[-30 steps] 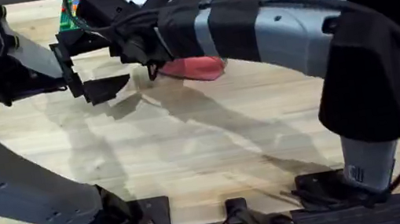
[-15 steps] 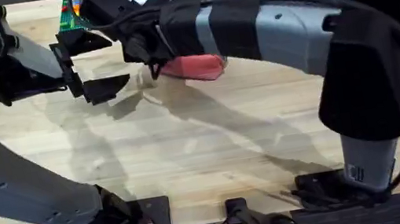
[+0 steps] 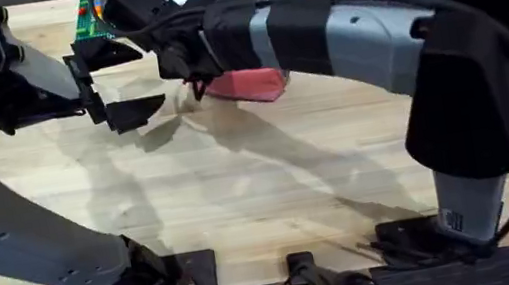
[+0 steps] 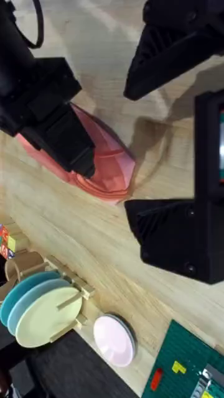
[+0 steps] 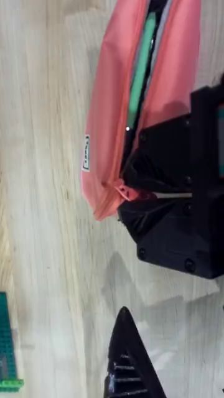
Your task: Unzip the bag, pick up the pens from the table one at a time and place them inside, then zip the bag closed.
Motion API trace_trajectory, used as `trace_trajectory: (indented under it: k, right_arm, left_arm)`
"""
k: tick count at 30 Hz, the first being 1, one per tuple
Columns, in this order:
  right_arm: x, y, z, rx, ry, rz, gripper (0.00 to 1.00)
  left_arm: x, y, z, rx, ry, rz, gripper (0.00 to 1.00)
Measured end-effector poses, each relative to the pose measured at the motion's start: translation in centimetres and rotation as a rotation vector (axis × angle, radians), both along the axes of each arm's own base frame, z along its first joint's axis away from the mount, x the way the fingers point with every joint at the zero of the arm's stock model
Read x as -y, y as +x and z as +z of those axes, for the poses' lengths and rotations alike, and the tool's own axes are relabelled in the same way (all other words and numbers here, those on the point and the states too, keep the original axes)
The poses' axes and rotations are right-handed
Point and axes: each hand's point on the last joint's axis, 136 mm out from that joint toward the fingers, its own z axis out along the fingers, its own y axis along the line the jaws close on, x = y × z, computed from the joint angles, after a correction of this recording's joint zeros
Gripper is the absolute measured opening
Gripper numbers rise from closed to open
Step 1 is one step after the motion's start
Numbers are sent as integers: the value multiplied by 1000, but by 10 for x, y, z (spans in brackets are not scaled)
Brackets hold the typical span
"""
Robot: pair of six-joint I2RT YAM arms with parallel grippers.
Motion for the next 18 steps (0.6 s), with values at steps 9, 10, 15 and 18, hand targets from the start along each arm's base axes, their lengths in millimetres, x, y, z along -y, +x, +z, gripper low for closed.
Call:
trace_trajectory:
  k: [9,10,15,18]
  right_arm:
    - [0,0,0,0,0,0,30]
    - [0,0,0,0,0,0,30]
    - [0,0,1,3,-12,16,31]
    - [0,-1,7,8,-11,26,31]
  left_arm:
    - [0,0,0,0,0,0,993]
    - [0,0,0,0,0,0,993]
    - [0,0,0,0,0,0,993]
    - [0,0,0,0,0,0,993]
